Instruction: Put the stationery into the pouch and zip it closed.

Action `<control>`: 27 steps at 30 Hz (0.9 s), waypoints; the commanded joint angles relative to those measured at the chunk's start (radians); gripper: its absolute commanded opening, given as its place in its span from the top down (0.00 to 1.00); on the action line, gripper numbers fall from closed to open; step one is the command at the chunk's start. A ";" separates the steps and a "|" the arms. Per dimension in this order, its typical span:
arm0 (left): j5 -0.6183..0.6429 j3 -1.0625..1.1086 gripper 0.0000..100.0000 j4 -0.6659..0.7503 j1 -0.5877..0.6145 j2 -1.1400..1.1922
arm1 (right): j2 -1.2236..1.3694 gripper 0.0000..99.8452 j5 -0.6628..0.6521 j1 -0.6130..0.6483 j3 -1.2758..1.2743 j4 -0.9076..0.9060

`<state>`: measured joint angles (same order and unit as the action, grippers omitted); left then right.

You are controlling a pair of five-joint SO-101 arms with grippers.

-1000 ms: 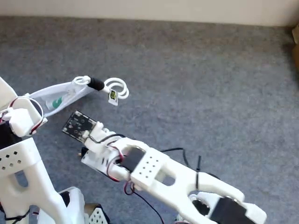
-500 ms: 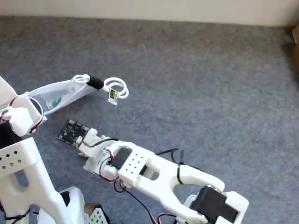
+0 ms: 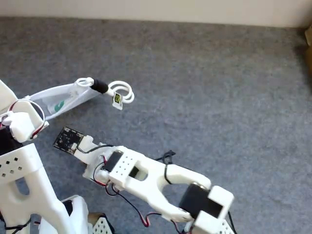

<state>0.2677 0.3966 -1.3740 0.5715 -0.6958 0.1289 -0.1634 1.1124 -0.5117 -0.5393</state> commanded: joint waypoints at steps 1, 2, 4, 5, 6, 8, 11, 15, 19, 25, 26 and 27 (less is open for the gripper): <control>0.011 0.005 0.99 0.014 0.019 -0.001 | 0.025 0.83 -0.063 0.005 0.125 -0.084; 0.011 0.005 0.99 0.012 0.019 -0.001 | 0.041 0.83 -0.074 0.004 0.147 -0.113; 0.011 0.005 0.99 0.012 0.019 -0.001 | 0.067 0.83 -0.080 0.002 0.185 -0.159; 0.011 0.005 0.99 0.012 0.019 -0.001 | 0.077 0.83 -0.081 0.001 0.199 -0.177; 0.011 0.005 0.99 0.012 0.019 -0.001 | 0.085 0.83 -0.081 0.001 0.211 -0.193; 0.011 0.005 0.99 0.012 0.019 -0.001 | 0.104 0.83 -0.083 0.001 0.226 -0.217; 0.011 0.005 0.99 0.012 0.019 -0.001 | 0.117 0.83 -0.083 0.001 0.232 -0.231; 0.011 0.005 0.99 0.012 0.019 -0.002 | 0.133 0.90 -0.098 0.001 0.234 -0.237; 0.011 0.005 0.99 0.012 0.019 -0.002 | 0.140 0.97 -0.204 -0.007 0.234 -0.277; 0.011 0.005 0.99 0.012 0.019 -0.002 | 0.136 0.99 -0.224 -0.065 0.234 -0.384; 0.009 0.005 0.99 0.012 0.019 -0.002 | 0.136 0.99 -0.224 -0.079 0.234 -0.401; 0.009 0.005 0.99 0.012 0.019 -0.002 | 0.136 0.99 -0.224 -0.093 0.236 -0.415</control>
<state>0.2677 0.3966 -1.3740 0.5715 -0.6958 0.2746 -0.3705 1.0679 -0.2892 -0.8984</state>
